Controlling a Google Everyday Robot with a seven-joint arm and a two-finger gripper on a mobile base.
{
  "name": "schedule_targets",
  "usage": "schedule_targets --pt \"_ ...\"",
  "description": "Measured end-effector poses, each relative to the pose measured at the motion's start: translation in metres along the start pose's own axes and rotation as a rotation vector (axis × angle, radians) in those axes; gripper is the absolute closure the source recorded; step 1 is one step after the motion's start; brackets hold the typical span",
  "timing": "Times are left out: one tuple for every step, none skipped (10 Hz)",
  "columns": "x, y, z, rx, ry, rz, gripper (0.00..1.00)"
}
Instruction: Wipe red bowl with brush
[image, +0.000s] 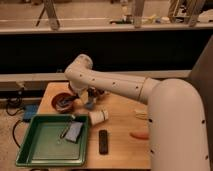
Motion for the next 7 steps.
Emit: schedule_targets --pt "0.001 -0.001 0.004 0.003 -0.006 0.029 0.20" --pt "0.001 -0.003 0.009 0.009 -0.013 0.048 0.20" --pt "-0.002 -0.006 0.012 0.017 -0.025 0.060 0.20" --pt "-0.004 -0.010 0.014 0.027 -0.036 0.067 0.20" --pt "-0.003 -0.013 0.016 0.033 -0.042 0.077 0.20" --pt "-0.005 -0.017 0.018 0.037 -0.048 0.082 0.20" --pt "-0.007 -0.019 0.021 0.036 -0.049 0.089 0.20"
